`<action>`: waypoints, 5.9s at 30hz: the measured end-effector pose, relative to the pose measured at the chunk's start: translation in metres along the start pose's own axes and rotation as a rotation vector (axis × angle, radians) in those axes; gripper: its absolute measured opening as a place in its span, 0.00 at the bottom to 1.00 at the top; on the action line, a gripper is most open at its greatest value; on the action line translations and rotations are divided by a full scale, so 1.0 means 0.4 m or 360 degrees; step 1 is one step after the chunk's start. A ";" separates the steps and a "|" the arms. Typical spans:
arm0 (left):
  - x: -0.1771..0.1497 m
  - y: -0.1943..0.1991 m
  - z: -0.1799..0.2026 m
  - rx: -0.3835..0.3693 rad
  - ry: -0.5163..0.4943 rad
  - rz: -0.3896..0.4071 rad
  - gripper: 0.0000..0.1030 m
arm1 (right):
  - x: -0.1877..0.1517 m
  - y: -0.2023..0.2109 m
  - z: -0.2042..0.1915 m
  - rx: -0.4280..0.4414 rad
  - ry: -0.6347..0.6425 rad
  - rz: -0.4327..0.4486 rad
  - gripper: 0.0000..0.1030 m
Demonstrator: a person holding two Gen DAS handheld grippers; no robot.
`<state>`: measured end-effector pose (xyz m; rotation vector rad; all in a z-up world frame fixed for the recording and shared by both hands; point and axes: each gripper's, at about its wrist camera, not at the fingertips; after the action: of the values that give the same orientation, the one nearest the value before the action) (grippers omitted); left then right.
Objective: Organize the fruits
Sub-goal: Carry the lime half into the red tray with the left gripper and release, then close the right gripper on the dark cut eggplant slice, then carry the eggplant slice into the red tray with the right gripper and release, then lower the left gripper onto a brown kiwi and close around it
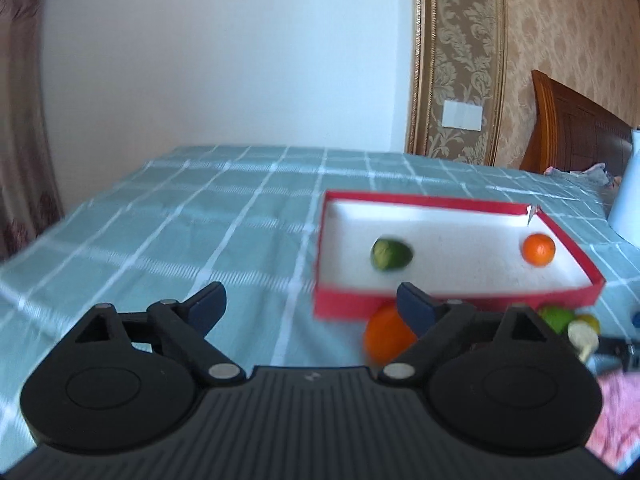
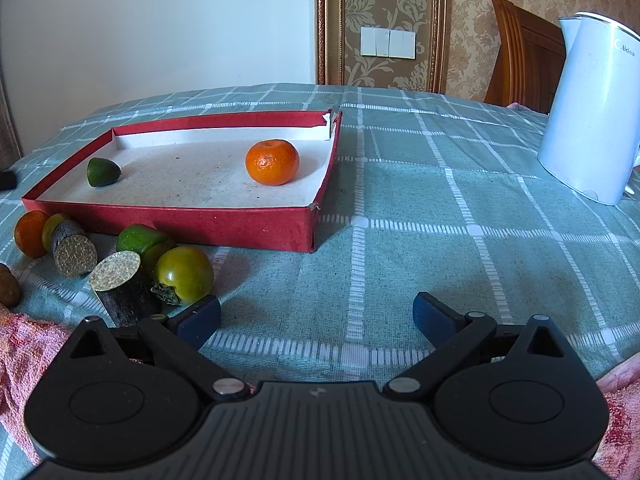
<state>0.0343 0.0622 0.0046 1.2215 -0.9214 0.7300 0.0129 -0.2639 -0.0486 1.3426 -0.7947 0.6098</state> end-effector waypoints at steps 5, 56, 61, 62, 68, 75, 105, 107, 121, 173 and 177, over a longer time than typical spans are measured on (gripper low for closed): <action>-0.061 0.047 -0.034 0.0046 -0.0002 -0.0027 0.89 | 0.000 0.000 0.000 0.0000 0.0000 0.0000 1.00; -0.130 0.043 -0.078 -0.0229 0.0020 -0.0137 1.00 | -0.002 0.053 -0.175 0.0441 0.0249 0.0110 0.32; -0.130 0.044 -0.077 -0.0232 0.0019 -0.0136 1.00 | -0.005 0.064 -0.168 0.0427 0.0229 0.0136 0.32; -0.130 0.044 -0.077 -0.0234 0.0022 -0.0135 1.00 | -0.004 0.067 -0.165 0.0428 0.0221 0.0143 0.32; -0.130 0.044 -0.077 -0.0231 0.0014 -0.0139 1.00 | 0.034 0.089 -0.154 0.0436 0.0204 0.0213 0.32; -0.131 0.046 -0.080 -0.0242 0.0031 -0.0131 1.00 | 0.128 0.058 -0.174 0.0347 0.0262 0.0297 0.32; -0.132 0.051 -0.086 -0.0257 0.0035 -0.0128 1.00 | 0.289 -0.230 -0.255 0.0166 0.0366 0.0032 0.32; -0.132 0.052 -0.087 -0.0258 0.0037 -0.0128 1.00 | 0.288 -0.240 -0.256 0.0161 0.0368 0.0010 0.32; -0.130 0.047 -0.080 -0.0244 0.0017 -0.0138 1.00 | 0.286 -0.187 -0.236 0.0146 0.0380 0.0058 0.55; -0.125 0.007 0.089 -0.0189 -0.0356 -0.0126 0.27 | 0.031 0.046 -0.153 0.0291 0.0361 0.0295 0.67; -0.124 0.004 0.085 -0.0199 -0.0321 -0.0129 0.27 | 0.025 0.048 -0.161 0.0304 0.0391 0.0294 0.67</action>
<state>0.0039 0.0299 -0.0359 1.2290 -1.0608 0.4835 0.0134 -0.1981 -0.0319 1.3427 -0.6757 0.9977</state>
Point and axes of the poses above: each gripper's, at about its wrist camera, not at the fingertips, and y roughly against the way its jaws point, z to its right, x to its top, and after that the axes turned 7 degrees about -x, right-handed
